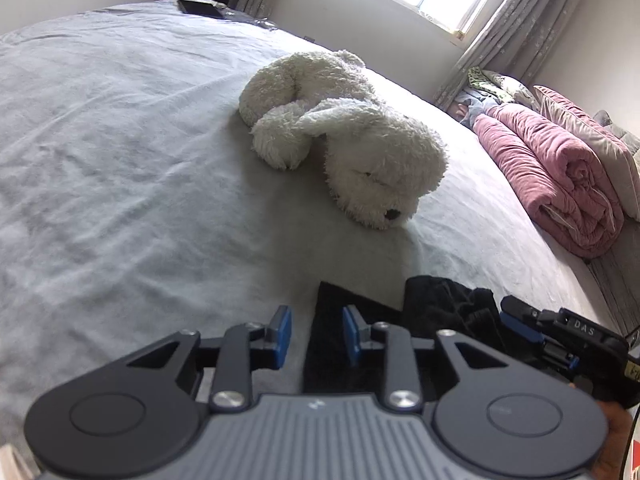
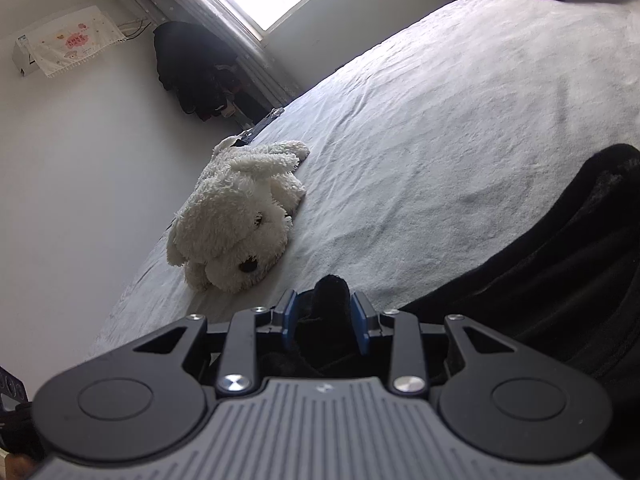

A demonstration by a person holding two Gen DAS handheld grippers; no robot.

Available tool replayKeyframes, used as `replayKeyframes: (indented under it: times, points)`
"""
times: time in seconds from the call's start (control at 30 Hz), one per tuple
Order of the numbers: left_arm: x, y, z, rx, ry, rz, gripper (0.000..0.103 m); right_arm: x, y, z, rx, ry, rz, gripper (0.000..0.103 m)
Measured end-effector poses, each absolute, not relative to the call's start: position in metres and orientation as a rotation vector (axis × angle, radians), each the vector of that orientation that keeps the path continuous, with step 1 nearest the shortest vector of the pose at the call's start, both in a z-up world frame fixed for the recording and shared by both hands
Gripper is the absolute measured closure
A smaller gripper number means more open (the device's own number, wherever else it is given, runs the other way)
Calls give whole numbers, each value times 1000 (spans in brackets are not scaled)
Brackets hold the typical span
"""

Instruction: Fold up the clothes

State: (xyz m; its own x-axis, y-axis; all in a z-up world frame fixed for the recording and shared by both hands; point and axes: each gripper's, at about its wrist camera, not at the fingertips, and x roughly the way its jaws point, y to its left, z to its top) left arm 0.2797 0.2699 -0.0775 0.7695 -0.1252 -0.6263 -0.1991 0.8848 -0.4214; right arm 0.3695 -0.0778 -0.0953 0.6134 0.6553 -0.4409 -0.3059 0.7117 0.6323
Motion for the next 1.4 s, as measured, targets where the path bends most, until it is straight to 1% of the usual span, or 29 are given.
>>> replayKeyframes:
  times: [0.2, 0.23, 0.3, 0.37, 0.4, 0.43, 0.5, 0.7, 0.83, 1.03, 1.23, 1.4]
  points:
    - [307, 280, -105, -595, 717, -27, 72, 371, -77, -99, 558, 724, 591, 69]
    - [308, 280, -107, -598, 711, -41, 69, 371, -78, -100, 563, 726, 589, 69]
    - [310, 277, -110, -594, 700, -68, 68, 372, -79, -101, 568, 729, 585, 69]
    - [314, 275, -112, -597, 695, -88, 70, 373, -80, -102, 574, 730, 583, 69]
    - [315, 274, -112, -588, 695, -88, 89, 373, -81, -103, 578, 730, 582, 69]
    - [317, 272, -112, -577, 695, -87, 101, 373, -81, -103, 581, 729, 581, 69]
    - [320, 268, -113, -556, 696, -84, 101, 374, -82, -105, 593, 729, 583, 69]
    - [317, 284, -95, -496, 586, 95, 101, 372, -76, -102, 532, 697, 569, 69]
    - [320, 301, -103, -553, 543, 177, 101, 371, -72, -99, 480, 673, 556, 69]
    - [323, 300, -109, -547, 532, 172, 101, 369, -65, -94, 400, 636, 537, 69]
    - [328, 297, -114, -536, 547, 156, 101, 369, -47, -88, 259, 595, 516, 69]
    - [328, 293, -113, -507, 544, 150, 101, 376, -33, -94, 174, 645, 505, 69]
